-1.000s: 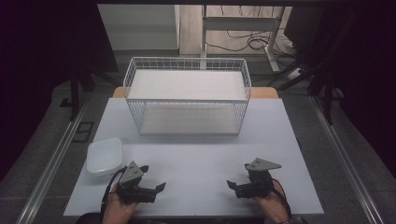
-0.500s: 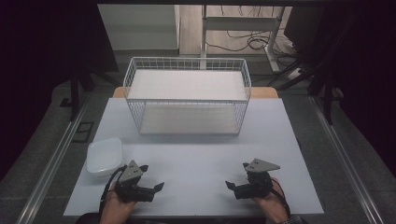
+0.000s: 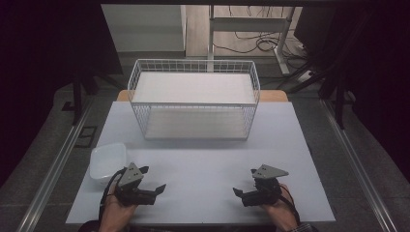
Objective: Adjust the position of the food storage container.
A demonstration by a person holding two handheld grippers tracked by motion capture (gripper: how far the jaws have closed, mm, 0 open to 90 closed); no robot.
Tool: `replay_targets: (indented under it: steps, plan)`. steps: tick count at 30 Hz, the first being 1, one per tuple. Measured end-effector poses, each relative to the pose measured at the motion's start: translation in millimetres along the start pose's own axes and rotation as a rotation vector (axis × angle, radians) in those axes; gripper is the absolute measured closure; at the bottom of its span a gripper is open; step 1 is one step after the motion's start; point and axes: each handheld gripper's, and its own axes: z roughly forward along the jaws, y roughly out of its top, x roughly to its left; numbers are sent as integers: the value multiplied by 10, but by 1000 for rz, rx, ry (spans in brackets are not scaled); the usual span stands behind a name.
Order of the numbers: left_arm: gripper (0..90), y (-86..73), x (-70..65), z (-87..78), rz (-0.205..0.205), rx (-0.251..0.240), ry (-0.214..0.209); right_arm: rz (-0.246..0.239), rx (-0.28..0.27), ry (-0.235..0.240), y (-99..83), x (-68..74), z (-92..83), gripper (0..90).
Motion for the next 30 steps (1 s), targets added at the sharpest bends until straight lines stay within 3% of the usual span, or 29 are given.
replay_targets:
  steps: [6,12,20,26,30]
  plan:
    - [103,96,125,-119,-10,-16,19,0,4,1,0,0,10,42]
    - [65,135,299,-157,-76,-7,6,4,12,-4,-1,-5,25,42]
    - [14,179,461,-216,-81,12,44,9,21,-16,2,0,36,42]
    - [60,180,644,-264,-107,2,87,5,47,-27,0,10,56,42]
    - [154,162,758,-322,-113,8,133,3,48,-33,3,18,53,42]
